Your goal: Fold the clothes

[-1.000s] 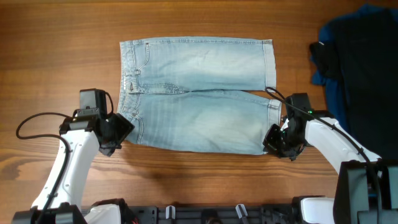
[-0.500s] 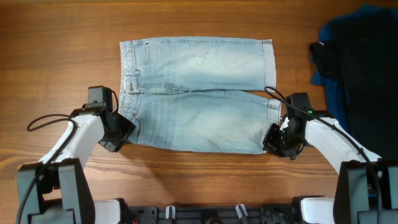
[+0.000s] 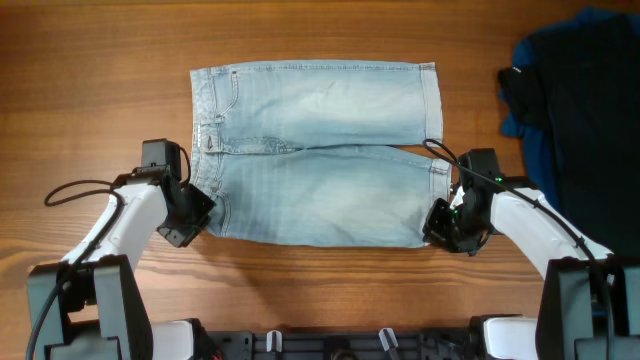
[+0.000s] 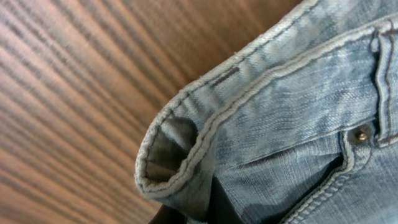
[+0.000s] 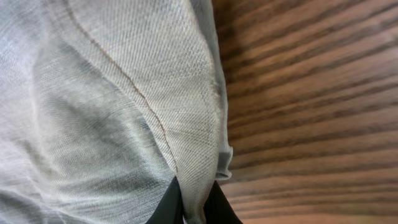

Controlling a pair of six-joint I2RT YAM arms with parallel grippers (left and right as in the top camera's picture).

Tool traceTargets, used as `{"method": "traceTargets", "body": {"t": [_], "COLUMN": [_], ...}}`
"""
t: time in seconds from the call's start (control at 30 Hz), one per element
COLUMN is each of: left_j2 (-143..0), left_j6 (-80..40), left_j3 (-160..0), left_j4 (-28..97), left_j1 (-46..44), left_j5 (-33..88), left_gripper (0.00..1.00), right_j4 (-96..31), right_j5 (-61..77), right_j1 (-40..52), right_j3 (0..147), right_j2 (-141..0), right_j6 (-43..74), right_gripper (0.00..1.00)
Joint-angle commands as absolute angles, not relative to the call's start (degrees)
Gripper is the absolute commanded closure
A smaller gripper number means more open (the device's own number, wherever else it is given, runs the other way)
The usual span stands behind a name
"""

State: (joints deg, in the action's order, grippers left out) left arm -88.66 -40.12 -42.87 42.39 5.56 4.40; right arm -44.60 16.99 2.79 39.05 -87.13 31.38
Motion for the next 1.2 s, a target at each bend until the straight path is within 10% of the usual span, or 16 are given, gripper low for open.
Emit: {"method": "traceTargets", "body": {"t": [0.0, 1.17], "left_j2": [-86.98, -62.37], "left_j6": [-37.67, -36.21], "left_j3": [-42.24, -61.28], "left_j4": [44.97, 60.84], "left_j1": [5.39, 3.90], "left_j5": [3.99, -1.65], "left_gripper": [0.96, 0.96], "right_j4": [-46.37, -63.13], "right_j5": [16.21, 9.87], "right_j1": [2.76, 2.76], "right_j3": [42.50, 79.64], "right_j2": [-87.53, -87.00], "right_j6": [28.67, 19.09], "right_gripper": [0.96, 0.96]}}
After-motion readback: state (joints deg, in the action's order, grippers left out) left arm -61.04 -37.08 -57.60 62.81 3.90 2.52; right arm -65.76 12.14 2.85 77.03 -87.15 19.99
